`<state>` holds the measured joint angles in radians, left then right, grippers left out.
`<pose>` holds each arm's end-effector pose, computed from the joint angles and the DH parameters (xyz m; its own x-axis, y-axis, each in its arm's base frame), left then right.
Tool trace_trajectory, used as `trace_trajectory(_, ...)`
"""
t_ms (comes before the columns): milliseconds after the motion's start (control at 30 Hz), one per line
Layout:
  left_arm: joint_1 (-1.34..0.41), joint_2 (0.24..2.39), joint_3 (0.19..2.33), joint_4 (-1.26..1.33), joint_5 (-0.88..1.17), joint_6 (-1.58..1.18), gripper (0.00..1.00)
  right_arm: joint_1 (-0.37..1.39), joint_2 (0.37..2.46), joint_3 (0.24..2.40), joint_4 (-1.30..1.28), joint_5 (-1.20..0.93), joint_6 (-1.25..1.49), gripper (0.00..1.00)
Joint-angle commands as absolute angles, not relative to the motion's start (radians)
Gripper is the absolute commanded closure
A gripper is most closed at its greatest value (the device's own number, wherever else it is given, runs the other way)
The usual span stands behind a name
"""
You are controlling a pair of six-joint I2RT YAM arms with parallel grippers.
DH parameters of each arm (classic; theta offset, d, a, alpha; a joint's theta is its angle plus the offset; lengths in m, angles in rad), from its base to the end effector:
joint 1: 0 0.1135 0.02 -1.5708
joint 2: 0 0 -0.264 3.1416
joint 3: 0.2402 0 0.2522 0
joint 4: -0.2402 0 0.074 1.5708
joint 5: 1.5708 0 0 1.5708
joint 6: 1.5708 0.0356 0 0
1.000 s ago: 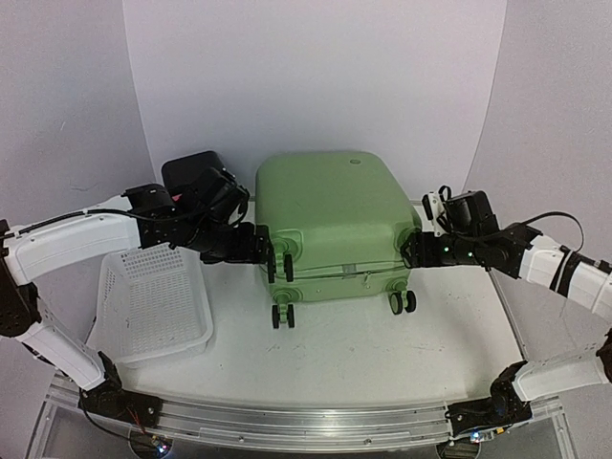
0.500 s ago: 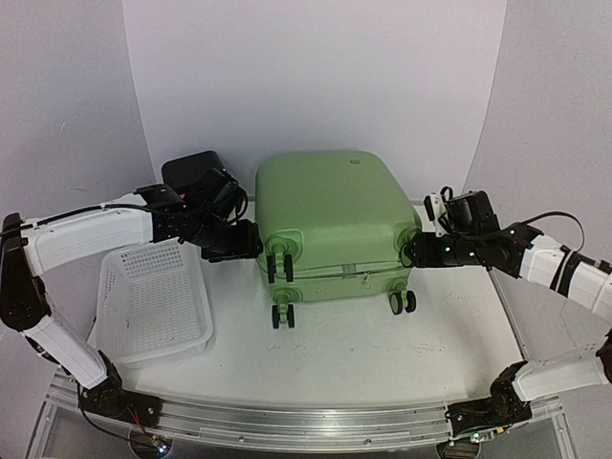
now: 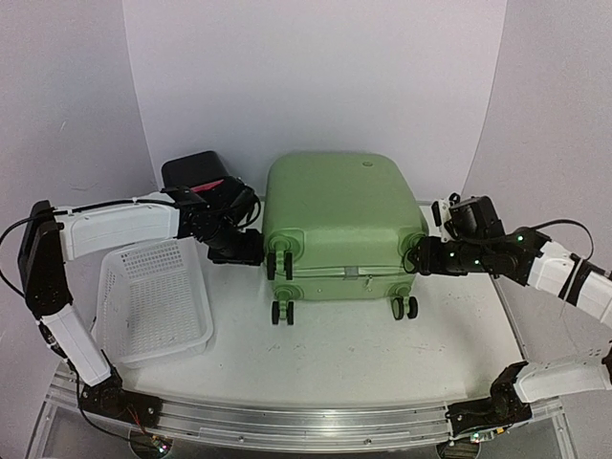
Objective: Open, take out, and arrange the luggage
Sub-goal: Hold the wheels of the luggage.
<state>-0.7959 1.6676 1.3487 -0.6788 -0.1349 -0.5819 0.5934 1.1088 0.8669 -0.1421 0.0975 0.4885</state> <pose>0.2526 -0.2511 0.2646 -0.8522 0.0919 -0.5151 0.2258 0.9527 -0.2036 0.2142 0.1403 0.3084 -0.5003 0.2259 -0.8358 -0.2796 0.8715 0.4029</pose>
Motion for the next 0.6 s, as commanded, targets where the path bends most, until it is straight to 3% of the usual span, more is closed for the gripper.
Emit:
trace_trajectory(0,-0.801,1.765,1.477,-0.439,-0.091,-0.524,0.36,0.768,1.085,0.852,-0.186,-0.014,0.578,0.57)
trace_trajectory(300,-0.801,1.776,1.531,-0.446,-0.119,-0.467,0.32,0.815,1.03,0.844,-0.109,0.023,0.646,0.5)
trace_trajectory(567,-0.808,1.508,1.395,-0.481,-0.097,-0.451,0.18,0.815,1.057,0.843,-0.043,0.011,0.669,0.48)
